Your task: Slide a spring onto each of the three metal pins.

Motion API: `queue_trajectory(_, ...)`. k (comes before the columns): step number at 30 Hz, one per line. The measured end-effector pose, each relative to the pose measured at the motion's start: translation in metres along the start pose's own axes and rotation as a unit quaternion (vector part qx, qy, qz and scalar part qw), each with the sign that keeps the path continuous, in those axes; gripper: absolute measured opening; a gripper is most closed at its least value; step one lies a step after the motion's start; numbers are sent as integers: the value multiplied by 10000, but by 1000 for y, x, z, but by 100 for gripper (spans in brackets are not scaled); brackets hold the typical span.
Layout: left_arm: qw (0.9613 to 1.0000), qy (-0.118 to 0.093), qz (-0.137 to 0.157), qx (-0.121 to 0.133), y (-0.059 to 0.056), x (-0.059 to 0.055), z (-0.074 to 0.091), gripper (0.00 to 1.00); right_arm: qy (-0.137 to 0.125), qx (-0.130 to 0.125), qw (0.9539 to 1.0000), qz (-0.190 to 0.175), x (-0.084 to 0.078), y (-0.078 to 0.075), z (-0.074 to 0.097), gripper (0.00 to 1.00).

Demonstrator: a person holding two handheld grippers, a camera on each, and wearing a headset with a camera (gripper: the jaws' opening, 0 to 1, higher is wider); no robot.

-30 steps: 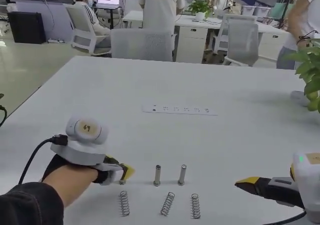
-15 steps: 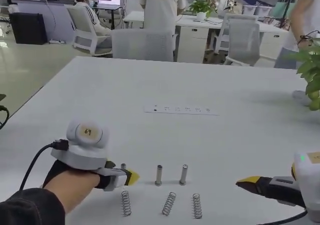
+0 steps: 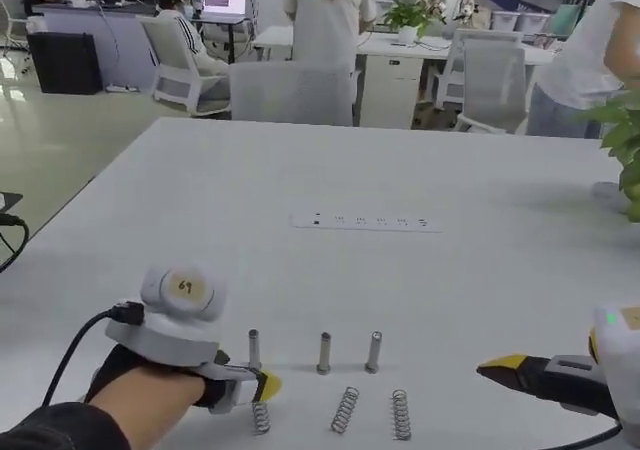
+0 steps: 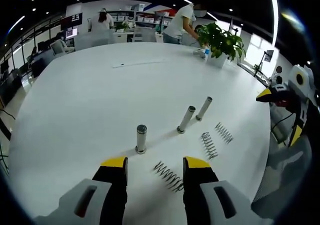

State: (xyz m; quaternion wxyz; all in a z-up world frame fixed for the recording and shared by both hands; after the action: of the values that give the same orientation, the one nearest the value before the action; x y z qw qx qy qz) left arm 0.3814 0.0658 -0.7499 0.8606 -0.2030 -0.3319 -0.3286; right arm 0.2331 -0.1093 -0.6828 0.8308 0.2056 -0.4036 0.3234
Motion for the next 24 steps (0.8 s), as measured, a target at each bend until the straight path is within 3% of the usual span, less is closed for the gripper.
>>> queue_trajectory(10,9998,191,-59,13,-11,-12,-1,38,-25,18,10000,21,2,2,0,81)
queue_trajectory(24,9993,286,-212,118,-13,-16,-5,36,-27,31,10000,40,3,3,0,81)
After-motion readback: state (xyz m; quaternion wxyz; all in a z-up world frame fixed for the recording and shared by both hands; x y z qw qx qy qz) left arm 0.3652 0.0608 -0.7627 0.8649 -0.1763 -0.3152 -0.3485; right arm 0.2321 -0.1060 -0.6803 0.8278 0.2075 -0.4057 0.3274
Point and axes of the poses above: the centre of the closed fingertips' face, and the gripper's own axes: z roughly backward along the fingers, y roughly to its left, x roughly out of its top, the point moved 2 cm from there along z, roughly backward along the fingers, and after that the axes turned 2 degrees about y, right-handed, at the moved point
